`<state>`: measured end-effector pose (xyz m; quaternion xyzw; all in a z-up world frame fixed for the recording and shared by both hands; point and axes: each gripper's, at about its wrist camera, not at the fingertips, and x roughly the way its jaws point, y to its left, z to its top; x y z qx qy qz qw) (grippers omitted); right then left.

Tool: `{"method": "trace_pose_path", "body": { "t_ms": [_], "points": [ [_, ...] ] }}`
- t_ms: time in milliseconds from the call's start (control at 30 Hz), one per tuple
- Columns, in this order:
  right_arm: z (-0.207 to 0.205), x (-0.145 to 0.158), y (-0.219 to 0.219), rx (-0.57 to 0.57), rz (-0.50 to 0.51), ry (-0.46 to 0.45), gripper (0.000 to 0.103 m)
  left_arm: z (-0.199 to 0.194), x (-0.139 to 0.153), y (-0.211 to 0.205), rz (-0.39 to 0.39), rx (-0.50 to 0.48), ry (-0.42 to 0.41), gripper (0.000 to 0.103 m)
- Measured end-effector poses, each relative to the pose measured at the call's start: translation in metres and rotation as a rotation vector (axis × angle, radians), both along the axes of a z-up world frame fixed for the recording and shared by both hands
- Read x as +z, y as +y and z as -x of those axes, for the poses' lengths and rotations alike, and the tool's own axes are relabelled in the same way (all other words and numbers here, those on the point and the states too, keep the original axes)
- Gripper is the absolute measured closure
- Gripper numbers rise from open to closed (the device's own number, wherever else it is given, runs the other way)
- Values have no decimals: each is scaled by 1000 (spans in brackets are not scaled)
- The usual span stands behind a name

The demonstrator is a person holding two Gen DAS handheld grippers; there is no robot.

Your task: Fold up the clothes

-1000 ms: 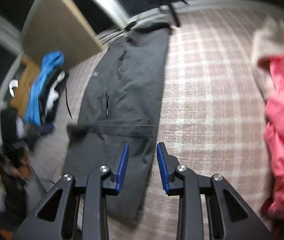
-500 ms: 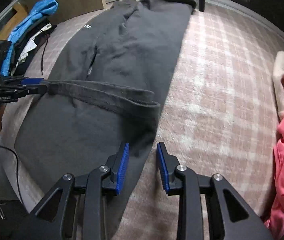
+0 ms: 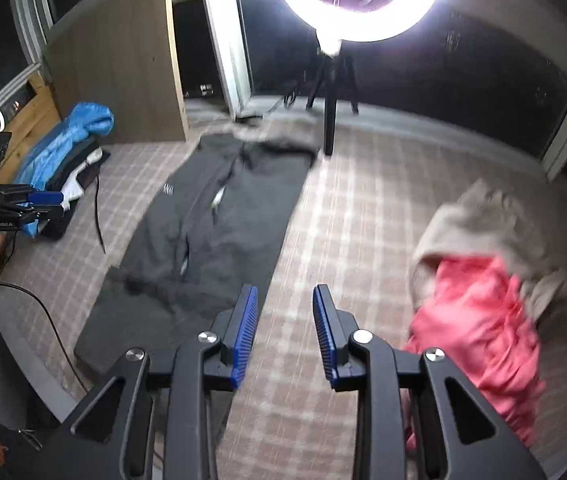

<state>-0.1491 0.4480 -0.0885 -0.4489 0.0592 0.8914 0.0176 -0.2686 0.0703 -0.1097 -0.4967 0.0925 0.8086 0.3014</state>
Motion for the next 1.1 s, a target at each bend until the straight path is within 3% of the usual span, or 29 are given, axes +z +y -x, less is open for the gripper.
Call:
{"method": "trace_pose_path", "body": {
  "t_ms": [100, 300, 467, 733, 1100],
  "points": [
    [16, -1, 0, 4, -22, 6, 74, 12, -1, 5, 26, -15, 7, 56],
    [65, -35, 13, -26, -59, -37, 74, 47, -20, 30, 16, -7, -14, 56],
    [123, -69, 32, -60, 27, -55, 74, 107, -46, 69, 9, 31, -38, 56],
    [214, -125, 57, -76, 129, -105, 70, 196, -118, 116, 64, 51, -113, 56],
    [285, -161, 76, -55, 201, -129, 67, 237, -151, 131, 88, 42, -103, 53]
  ]
}}
